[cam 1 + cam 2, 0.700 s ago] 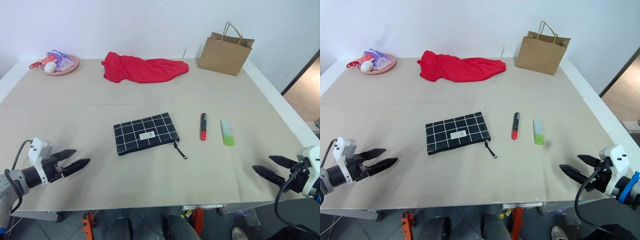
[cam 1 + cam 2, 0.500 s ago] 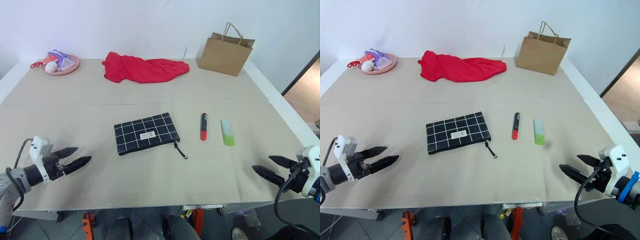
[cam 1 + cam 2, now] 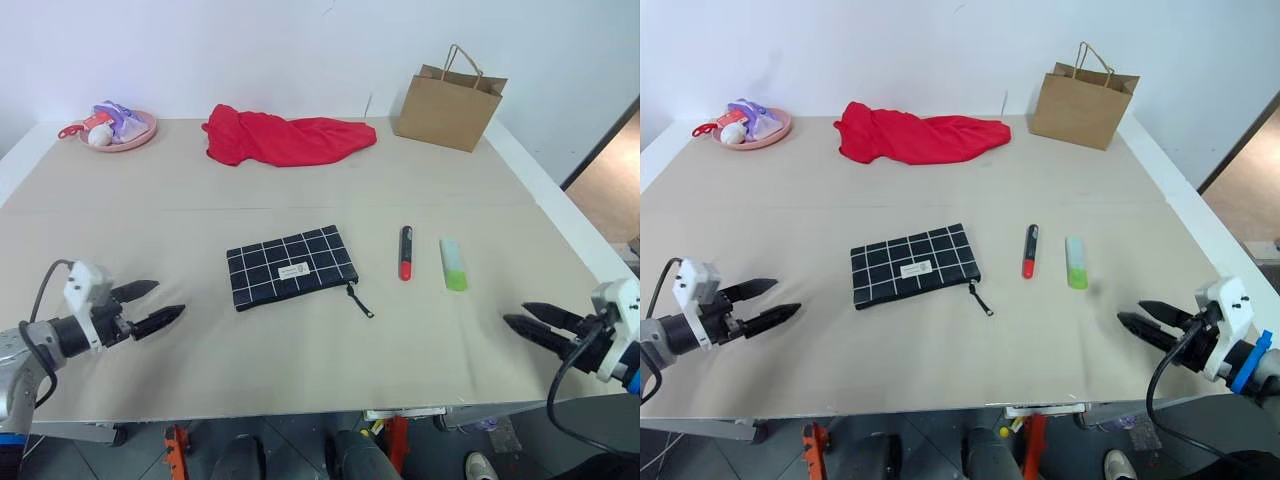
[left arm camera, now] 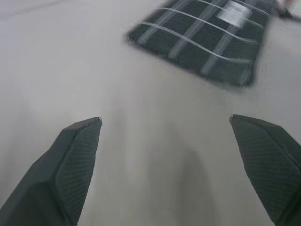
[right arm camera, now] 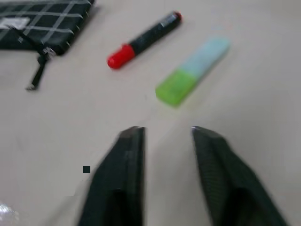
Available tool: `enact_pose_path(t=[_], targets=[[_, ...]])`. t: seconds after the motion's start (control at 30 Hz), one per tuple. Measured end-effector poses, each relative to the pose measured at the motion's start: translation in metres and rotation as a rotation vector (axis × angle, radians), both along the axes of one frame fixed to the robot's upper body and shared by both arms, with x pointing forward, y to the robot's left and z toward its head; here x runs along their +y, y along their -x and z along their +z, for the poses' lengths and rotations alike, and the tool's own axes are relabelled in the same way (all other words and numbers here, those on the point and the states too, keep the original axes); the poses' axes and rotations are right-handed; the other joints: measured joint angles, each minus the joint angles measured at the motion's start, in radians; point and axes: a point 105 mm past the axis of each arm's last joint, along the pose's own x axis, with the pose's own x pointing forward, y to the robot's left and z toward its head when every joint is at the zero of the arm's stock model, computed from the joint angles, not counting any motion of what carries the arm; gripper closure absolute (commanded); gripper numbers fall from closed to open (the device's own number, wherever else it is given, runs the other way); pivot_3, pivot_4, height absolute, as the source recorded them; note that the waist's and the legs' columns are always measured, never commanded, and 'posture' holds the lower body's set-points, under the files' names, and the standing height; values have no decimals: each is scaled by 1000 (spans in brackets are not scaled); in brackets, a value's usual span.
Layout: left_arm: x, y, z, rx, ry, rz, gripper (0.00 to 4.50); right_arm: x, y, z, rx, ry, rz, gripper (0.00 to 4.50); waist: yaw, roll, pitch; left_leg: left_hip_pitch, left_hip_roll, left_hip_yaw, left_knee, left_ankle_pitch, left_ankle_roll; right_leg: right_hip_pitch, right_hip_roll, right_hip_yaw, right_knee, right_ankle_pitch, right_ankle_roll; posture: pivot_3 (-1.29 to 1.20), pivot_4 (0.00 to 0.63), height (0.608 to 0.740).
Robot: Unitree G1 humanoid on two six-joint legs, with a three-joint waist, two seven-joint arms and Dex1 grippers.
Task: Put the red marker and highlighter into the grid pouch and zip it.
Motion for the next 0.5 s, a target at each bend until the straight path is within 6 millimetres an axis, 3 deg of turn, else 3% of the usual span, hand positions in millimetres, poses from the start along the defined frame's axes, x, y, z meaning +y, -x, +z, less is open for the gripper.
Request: enact_pose_path(t=[0.07,0.1,0.13,0.2,0.37,0.5], targets=[[-2,-2,5,-44,-27,-22,0,8,-2,2,-5,-1,36,4418,0,0,0,0,0,0,0,0,0,0,0,0,0,0,0,0,150,740],[-2,-2,5,-44,-27,-22,0,8,-2,2,-5,-1,36,4418,0,0,0,0,0,0,0,0,0,0,0,0,0,0,0,0,150,740],[-8,-5,3,-87,-108,-84,0,28,-10,5,-12,-14,105,4418,-1,1,0,0,0,0,0,0,0,0,1,0,0,1,0,0,150,740],[-13,-6,2,-102,-137,-118,0,39,-13,7,-21,-17,146,4418,-2,1,0,0,0,0,0,0,0,0,1,0,0,1,0,0,150,740],[-33,-6,-10,-137,-289,-285,0,105,-56,18,-90,79,284,4418,-8,1,0,0,3,5,1,0,1,-2,2,2,1,4,-1,0,150,740],[-43,-6,-13,-168,-351,-359,0,157,-74,24,-133,171,393,4418,-2,1,0,-1,4,4,1,0,1,-3,3,2,1,4,-2,0,150,740]])
